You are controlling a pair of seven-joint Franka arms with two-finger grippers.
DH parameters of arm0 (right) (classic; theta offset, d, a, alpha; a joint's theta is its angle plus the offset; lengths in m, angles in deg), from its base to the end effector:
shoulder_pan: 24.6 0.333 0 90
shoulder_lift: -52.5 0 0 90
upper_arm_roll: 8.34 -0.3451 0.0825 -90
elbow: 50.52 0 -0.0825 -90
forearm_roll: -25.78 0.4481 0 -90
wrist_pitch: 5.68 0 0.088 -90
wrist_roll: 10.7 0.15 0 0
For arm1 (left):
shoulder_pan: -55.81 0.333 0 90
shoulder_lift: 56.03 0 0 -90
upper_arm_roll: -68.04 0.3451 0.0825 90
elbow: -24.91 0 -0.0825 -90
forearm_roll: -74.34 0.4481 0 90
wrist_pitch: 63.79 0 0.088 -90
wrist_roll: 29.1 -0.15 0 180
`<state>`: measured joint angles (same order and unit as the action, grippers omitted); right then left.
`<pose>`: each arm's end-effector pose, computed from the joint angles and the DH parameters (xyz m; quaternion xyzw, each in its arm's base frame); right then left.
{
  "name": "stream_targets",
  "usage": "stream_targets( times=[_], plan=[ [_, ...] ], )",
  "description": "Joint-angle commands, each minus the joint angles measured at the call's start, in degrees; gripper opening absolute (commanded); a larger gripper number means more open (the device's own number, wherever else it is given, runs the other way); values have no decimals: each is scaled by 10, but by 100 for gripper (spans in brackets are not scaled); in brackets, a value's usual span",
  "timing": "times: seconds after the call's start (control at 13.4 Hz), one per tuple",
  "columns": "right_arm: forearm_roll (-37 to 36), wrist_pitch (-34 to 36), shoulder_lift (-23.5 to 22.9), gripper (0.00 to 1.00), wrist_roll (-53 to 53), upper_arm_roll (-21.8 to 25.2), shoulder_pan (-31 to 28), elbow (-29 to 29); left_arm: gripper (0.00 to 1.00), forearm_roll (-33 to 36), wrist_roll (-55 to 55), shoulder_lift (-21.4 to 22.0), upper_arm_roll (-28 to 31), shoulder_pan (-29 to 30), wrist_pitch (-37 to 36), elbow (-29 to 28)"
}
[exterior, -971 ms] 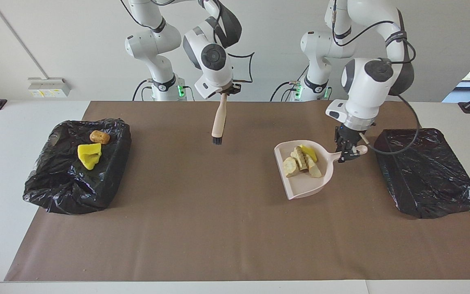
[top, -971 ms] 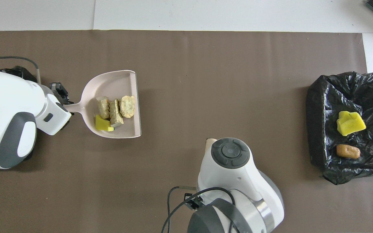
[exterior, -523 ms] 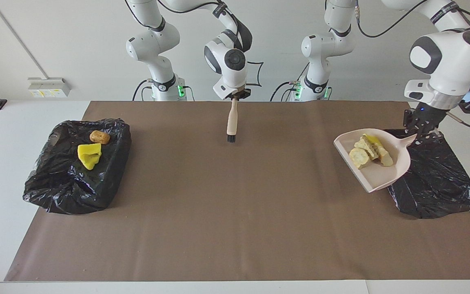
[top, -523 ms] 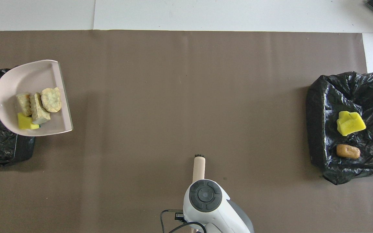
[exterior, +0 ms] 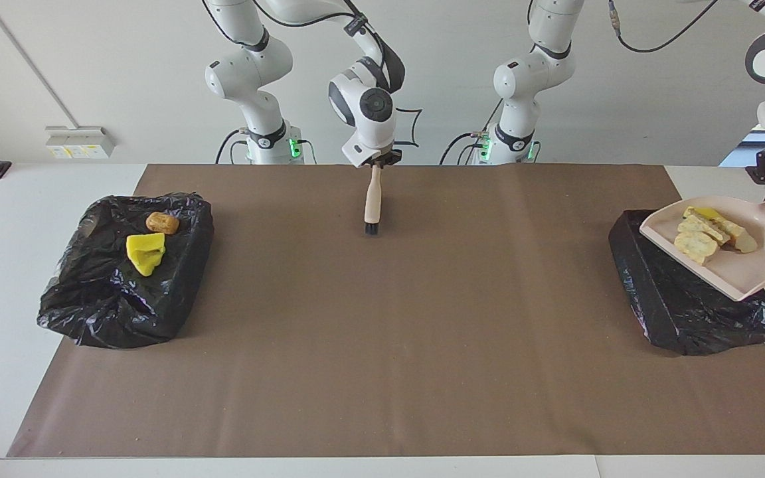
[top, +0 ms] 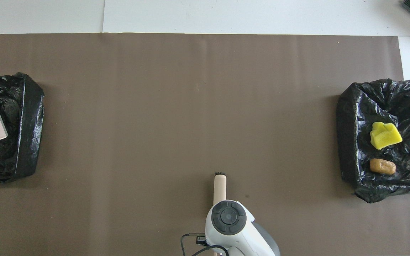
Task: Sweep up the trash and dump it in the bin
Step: 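Carry the dustpan to the black bag nearest the left arm and tip it, then set the brush down with the right gripper and withdraw it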
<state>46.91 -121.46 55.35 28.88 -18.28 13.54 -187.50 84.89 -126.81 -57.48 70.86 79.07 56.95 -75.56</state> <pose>0.2987 0.3838 0.2629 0.9762 -0.0336 -0.2142 0.0031 0.6029 0.3119 0.5519 -0.7769 0.6020 -0.0006 0.1842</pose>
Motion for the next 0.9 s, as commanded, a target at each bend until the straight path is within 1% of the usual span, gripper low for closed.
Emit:
stream_targets(
  times=[0.0,0.07,0.15,0.3,0.45,0.82],
  plan=[
    [3,-11,3,69,-28,0,-3,4,0,62,-8,-22,-4,34,26,19],
    [2,-8,-6,97,-27,0,-3,21,0,85,-7,-22,-3,36,27,14],
    [0,-8,-10,100,-28,1,-3,34,0,120,-6,-22,-3,33,27,10],
    [-10,-6,-7,100,-28,5,-6,64,0,188,1,-18,-3,18,21,-2],
    [-31,-6,-7,100,-28,5,-34,92,0,208,9,-14,-2,10,19,-12],
    [-101,-6,-13,100,-43,4,-124,162,0,321,50,-15,-2,9,20,-4]
  ],
)
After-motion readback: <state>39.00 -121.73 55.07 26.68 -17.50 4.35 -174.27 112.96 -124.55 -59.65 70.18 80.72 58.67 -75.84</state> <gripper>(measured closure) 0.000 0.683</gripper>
